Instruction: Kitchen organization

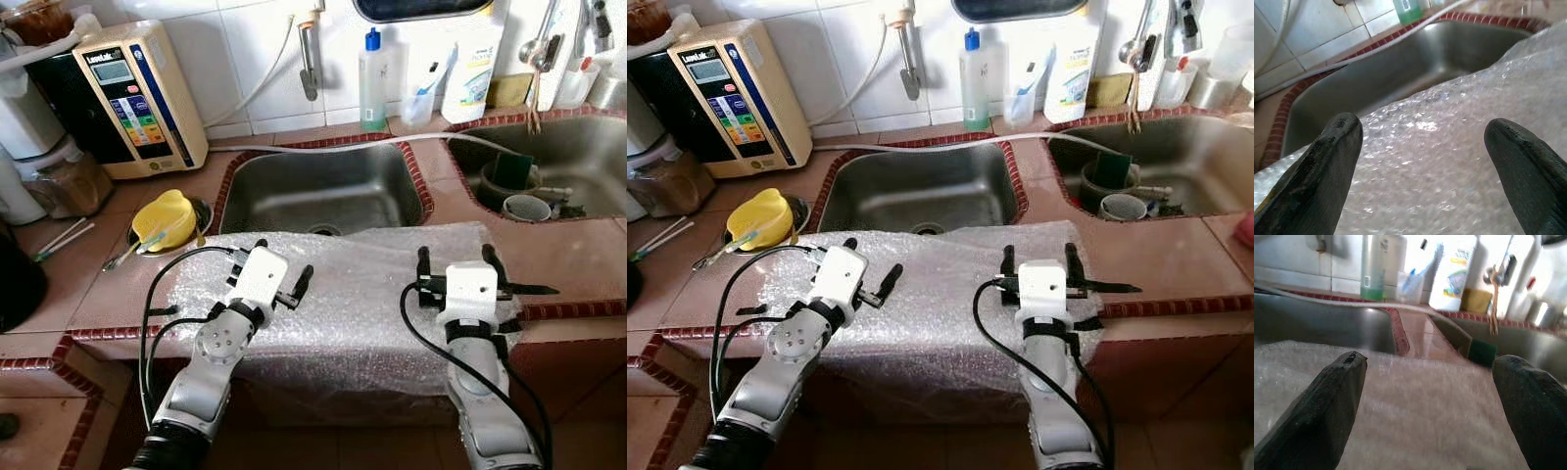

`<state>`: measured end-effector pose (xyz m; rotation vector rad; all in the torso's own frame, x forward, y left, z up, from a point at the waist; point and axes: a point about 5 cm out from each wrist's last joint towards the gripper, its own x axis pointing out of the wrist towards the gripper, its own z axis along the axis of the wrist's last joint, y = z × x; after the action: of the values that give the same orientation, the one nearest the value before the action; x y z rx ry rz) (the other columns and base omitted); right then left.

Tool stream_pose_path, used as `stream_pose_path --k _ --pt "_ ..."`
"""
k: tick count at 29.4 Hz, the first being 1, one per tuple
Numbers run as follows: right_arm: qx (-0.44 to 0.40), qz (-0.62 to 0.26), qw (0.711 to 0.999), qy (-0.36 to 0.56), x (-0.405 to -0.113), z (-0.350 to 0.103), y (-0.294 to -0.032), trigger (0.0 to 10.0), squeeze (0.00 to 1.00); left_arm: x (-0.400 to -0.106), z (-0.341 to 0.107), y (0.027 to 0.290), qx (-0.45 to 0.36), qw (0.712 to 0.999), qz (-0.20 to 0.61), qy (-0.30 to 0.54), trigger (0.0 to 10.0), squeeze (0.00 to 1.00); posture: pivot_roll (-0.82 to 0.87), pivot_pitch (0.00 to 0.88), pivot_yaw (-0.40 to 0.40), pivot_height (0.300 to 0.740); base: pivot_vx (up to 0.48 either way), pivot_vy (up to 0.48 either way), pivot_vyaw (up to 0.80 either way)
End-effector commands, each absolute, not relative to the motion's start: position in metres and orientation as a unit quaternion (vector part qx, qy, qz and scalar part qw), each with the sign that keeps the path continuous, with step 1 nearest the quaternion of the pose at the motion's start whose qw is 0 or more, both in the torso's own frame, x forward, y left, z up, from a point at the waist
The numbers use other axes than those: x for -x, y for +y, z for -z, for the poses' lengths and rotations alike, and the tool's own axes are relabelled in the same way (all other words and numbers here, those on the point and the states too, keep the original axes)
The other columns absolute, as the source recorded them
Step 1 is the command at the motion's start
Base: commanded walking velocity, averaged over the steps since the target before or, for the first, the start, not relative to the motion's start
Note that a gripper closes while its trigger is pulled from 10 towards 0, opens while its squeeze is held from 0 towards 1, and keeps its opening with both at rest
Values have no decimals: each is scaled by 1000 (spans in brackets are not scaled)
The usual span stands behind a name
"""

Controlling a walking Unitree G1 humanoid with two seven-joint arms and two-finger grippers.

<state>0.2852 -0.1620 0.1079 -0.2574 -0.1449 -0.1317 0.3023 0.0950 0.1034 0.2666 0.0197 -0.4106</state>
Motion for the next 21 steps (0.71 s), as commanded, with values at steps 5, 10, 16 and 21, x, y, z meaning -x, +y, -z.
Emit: stream_pose_path --k 5,10,16,21 --pt "126 40 987 -94 -307 -128 -157 10000 0 -318 -110 108 -135 980 147 7 10000 0 56 0 2 740 0 0 0" --pt "140 6 984 -108 -314 -137 -150 10000 0 -326 -114 114 -138 983 124 -6 10000 0 36 0 -35 740 0 0 0" --pt "143 6 982 -121 -325 -145 -152 10000 0 -336 -118 112 -136 985 105 -16 10000 0 28 0 -31 740 0 0 0" --pt "137 8 983 -123 -330 -144 -149 10000 0 -339 -119 108 -138 984 112 -24 10000 0 35 0 -22 740 0 0 0"
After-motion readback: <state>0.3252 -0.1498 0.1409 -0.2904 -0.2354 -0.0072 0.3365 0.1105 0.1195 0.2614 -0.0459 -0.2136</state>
